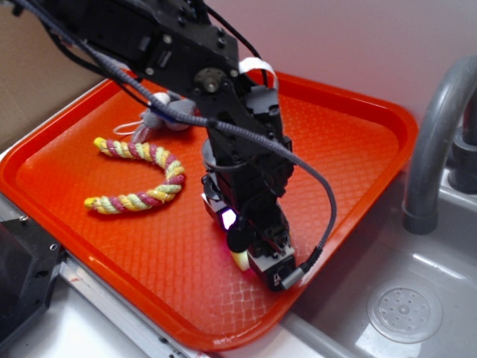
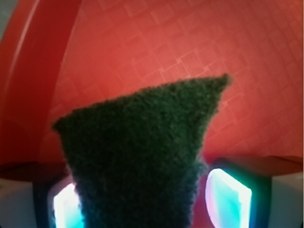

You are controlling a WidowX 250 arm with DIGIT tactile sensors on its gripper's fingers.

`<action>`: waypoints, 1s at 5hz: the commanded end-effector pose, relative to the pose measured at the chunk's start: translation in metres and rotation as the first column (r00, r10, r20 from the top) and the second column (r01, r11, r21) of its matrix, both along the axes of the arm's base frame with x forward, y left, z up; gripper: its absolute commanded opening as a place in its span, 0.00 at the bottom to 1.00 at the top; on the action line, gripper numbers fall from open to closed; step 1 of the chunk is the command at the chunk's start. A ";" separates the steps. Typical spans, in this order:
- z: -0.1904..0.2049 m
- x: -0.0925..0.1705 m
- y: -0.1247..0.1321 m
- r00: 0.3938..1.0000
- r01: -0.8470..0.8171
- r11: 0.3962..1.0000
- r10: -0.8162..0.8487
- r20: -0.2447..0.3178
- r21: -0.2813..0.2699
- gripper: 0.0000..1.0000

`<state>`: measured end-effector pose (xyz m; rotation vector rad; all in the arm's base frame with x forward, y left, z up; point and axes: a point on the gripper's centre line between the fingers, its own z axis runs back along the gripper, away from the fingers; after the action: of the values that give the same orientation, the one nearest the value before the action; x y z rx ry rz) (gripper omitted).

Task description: Grab the green sponge.

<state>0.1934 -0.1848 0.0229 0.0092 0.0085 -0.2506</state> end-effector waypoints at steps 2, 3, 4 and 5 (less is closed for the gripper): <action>0.008 0.000 -0.011 0.998 0.048 0.997 -0.045 0.044 -0.066 0.00; 0.040 0.011 0.013 0.996 0.041 0.999 -0.041 0.081 0.009 0.00; 0.090 0.029 0.062 0.997 -0.027 0.999 0.025 0.073 0.027 0.00; 0.136 0.035 0.109 0.983 -0.168 0.985 0.164 0.086 0.032 0.00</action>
<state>0.2311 -0.0756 0.1437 0.0724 -0.0134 -0.0862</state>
